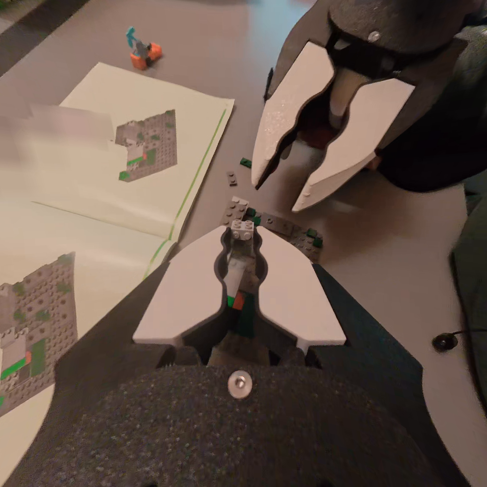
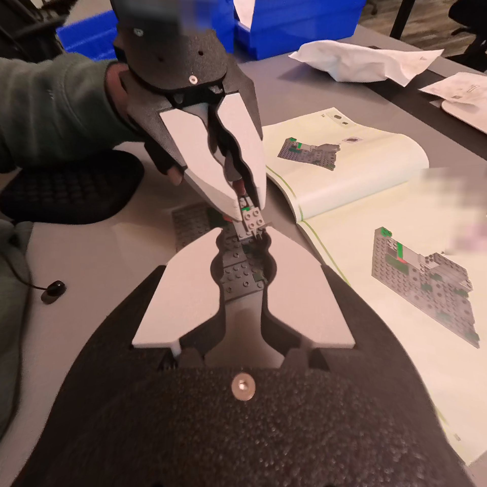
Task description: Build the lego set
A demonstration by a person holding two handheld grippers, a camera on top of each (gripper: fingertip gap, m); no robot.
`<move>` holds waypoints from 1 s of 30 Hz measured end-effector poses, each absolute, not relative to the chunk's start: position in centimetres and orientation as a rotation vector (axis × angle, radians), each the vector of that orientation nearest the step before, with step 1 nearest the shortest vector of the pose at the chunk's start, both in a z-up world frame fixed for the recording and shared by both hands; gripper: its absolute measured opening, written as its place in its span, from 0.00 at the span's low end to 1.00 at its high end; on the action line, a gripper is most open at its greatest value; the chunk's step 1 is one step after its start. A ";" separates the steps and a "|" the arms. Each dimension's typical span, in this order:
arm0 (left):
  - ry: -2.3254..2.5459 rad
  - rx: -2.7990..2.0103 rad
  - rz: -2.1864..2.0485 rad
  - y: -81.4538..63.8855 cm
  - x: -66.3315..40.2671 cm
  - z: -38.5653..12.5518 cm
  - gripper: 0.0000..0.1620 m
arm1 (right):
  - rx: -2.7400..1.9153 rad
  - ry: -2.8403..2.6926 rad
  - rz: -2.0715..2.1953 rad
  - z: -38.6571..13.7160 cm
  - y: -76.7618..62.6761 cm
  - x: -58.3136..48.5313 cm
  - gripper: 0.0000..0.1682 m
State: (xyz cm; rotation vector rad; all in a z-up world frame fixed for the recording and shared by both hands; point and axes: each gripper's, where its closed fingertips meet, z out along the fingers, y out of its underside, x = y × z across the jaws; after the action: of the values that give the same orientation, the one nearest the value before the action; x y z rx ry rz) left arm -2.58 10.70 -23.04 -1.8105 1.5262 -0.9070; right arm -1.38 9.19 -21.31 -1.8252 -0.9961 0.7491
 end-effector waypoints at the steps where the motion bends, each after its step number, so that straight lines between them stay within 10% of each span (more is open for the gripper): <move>1: 1.545 -1.825 -0.868 11.0 -3.0 -23.3 0.10 | -1.831 -1.007 0.740 -21.5 9.2 -1.5 0.15; 30: 1.533 -1.887 -0.739 14.6 -5.5 -26.7 0.10 | -1.919 -1.108 0.553 -22.4 9.4 3.0 0.15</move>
State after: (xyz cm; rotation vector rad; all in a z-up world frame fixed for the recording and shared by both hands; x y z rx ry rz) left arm -5.49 14.65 -26.69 -1.8871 1.5326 -0.7387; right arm 2.97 9.44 -22.37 -1.9191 -1.1084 0.5530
